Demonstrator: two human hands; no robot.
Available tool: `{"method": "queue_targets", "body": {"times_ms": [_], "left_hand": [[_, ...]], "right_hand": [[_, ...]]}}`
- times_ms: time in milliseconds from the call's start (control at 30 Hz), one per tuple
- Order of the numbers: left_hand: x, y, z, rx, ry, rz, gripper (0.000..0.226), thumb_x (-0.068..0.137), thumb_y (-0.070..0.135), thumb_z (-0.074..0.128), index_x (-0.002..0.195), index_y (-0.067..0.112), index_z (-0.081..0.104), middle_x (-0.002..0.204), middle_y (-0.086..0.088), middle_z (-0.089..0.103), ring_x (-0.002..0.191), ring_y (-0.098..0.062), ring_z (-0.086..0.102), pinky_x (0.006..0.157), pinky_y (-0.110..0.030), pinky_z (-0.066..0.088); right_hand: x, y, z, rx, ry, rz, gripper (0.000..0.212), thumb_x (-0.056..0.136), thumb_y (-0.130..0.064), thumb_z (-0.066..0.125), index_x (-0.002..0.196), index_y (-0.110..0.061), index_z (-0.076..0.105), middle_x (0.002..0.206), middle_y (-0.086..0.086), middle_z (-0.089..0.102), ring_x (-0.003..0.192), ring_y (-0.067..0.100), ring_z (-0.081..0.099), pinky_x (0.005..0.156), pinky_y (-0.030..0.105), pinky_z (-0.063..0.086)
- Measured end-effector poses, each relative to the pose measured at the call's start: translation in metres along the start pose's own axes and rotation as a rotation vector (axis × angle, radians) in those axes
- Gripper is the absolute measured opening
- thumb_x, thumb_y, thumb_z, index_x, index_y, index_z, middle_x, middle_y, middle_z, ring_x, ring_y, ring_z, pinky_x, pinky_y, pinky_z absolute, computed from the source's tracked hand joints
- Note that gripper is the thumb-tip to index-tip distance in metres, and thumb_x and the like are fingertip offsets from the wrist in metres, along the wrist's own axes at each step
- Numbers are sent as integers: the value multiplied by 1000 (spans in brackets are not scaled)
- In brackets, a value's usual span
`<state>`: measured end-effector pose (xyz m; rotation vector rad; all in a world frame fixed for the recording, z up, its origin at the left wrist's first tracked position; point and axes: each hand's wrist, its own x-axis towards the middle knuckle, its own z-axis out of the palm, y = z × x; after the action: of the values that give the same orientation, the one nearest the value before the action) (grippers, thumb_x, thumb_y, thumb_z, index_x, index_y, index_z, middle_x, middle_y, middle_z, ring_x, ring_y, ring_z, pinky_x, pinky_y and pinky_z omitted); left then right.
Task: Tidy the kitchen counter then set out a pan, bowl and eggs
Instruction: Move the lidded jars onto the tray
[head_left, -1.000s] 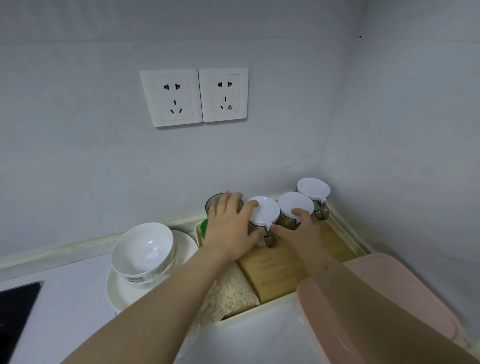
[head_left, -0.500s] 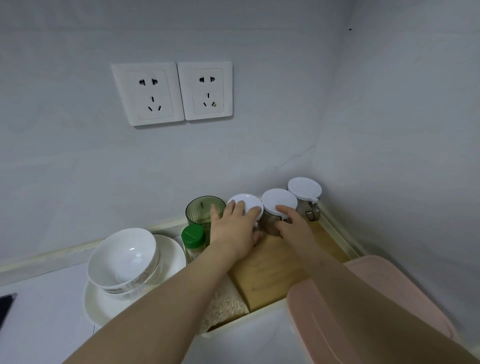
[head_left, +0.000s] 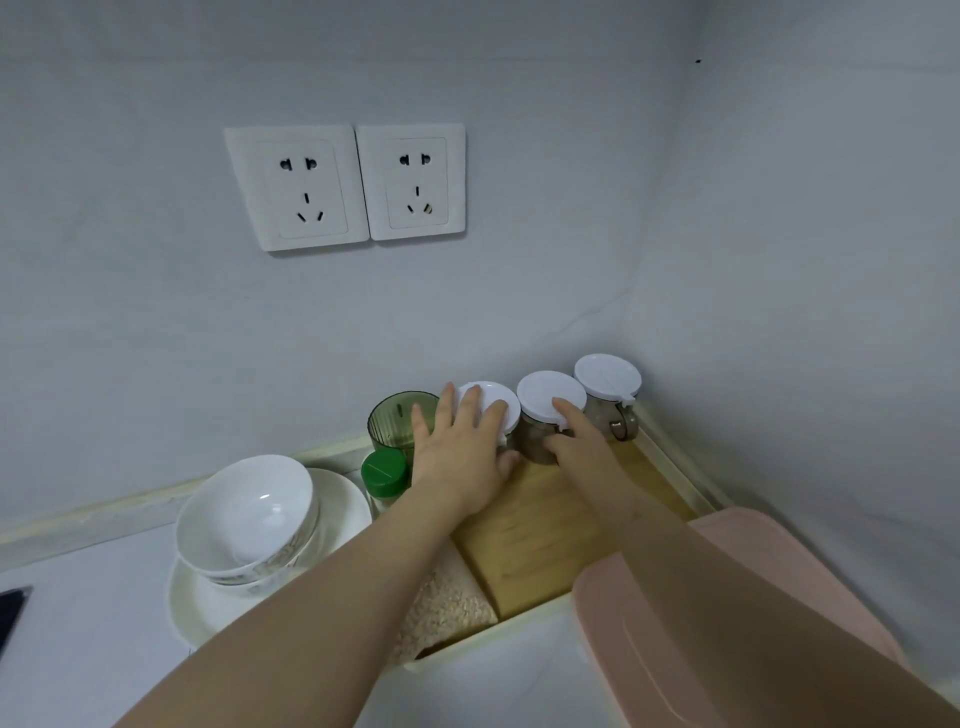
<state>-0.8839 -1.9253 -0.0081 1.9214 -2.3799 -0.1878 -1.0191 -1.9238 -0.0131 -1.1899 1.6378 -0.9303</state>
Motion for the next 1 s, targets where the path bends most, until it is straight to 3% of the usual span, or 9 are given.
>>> {"method": "queue_targets", "body": {"times_ms": [100,200,300,400,467,600,733,867,1000], "left_hand": [[-12,-2,-4,-80,105,-17,51,96,41,37,143,27,25,157,1,10,146,-24,-4,116,-50,1],[-29,-9,-14,-201,200,-42,46,94,33,42,139,24,35,151,1,26,144,-22,13,116,-39,14],[-53,-16,-29,-346,329,-41,41,91,24,49,131,19,47,138,0,43,131,-21,34,107,-31,28],[-80,-24,-48,-529,302,13,38,90,17,52,127,16,51,133,-1,50,124,-18,42,98,-25,34],[-99,-29,-63,-637,253,15,35,90,16,53,124,16,53,128,0,54,118,-16,48,90,-20,35],[-146,-38,-88,-882,232,-110,28,91,14,51,118,15,56,116,1,58,102,-17,56,81,-21,41],[-194,-54,-90,-1088,184,-225,21,92,16,51,111,19,56,92,4,57,78,-9,52,66,-19,41],[-240,-64,-83,-1199,184,-304,13,91,13,51,94,23,58,89,4,57,84,-14,53,65,-21,41],[-287,-70,-80,-1208,206,-355,16,91,13,50,105,17,58,99,0,57,93,-17,54,66,-21,41]], "right_hand": [[-10,-5,2,4,96,1,57,87,-8,48,142,-20,37,140,8,43,123,25,47,106,39,39],[-34,-19,2,12,163,1,52,87,-9,49,137,-16,41,132,7,49,109,22,51,86,29,44],[-63,-34,8,26,160,-17,43,89,-10,49,131,-14,44,115,3,51,92,16,45,73,24,35],[-96,-49,22,31,164,-62,34,88,-8,51,122,-9,51,97,0,57,83,14,48,72,24,36],[-118,-57,32,58,142,-61,33,88,-10,51,121,-11,52,102,0,57,87,13,51,74,22,37],[-166,-67,49,132,84,-67,17,90,-9,49,105,-15,51,86,-5,50,74,5,46,62,20,36],[-212,-67,73,204,67,-80,14,88,-8,50,101,-13,53,86,-1,52,69,9,46,58,22,34],[-253,-59,97,227,26,-53,11,89,-8,50,93,-18,54,82,-5,54,79,16,52,62,24,37],[-290,-54,115,226,-44,-31,12,89,-8,48,91,-18,55,94,2,56,88,19,52,68,26,40]]}}
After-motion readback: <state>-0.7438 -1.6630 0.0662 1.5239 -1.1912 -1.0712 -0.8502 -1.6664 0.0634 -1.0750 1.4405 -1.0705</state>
